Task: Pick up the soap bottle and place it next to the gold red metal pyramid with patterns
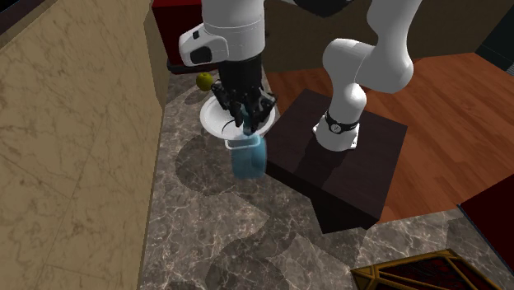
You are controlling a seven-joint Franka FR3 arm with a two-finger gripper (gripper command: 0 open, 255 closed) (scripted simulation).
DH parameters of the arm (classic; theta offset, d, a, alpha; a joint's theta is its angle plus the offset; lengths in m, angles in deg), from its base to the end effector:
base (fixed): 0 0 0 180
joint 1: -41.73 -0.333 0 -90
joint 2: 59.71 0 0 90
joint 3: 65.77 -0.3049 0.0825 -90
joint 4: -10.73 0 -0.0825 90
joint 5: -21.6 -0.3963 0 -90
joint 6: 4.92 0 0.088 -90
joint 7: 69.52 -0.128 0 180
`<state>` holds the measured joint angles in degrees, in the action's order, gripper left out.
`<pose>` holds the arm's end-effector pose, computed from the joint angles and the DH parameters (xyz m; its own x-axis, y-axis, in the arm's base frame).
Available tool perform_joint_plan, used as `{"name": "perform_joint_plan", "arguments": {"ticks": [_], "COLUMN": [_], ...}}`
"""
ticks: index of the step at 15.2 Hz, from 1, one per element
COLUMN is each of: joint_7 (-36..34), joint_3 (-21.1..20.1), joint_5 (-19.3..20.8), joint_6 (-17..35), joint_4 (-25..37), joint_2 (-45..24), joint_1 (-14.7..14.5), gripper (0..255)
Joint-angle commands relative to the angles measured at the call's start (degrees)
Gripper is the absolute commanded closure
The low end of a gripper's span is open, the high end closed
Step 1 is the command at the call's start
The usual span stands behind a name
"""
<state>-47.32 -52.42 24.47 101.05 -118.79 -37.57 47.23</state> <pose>0.4235 -0.1547 0.4716 0.9957 0.0914 -0.0157 0.0906 -0.9947 -0.0490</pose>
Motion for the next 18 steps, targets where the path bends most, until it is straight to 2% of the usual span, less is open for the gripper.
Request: {"name": "perform_joint_plan", "arguments": {"ticks": [1,18], "joint_7": [-0.16,-0.35], "joint_3": [-0.18,-0.75], "joint_5": [-0.07,-0.52], "joint_6": [-1.59,-14.64], "joint_4": [1.44,15.11], "joint_2": [0.15,-0.48], "joint_1": [-0.08,-0.44], "gripper": [255,255]}}
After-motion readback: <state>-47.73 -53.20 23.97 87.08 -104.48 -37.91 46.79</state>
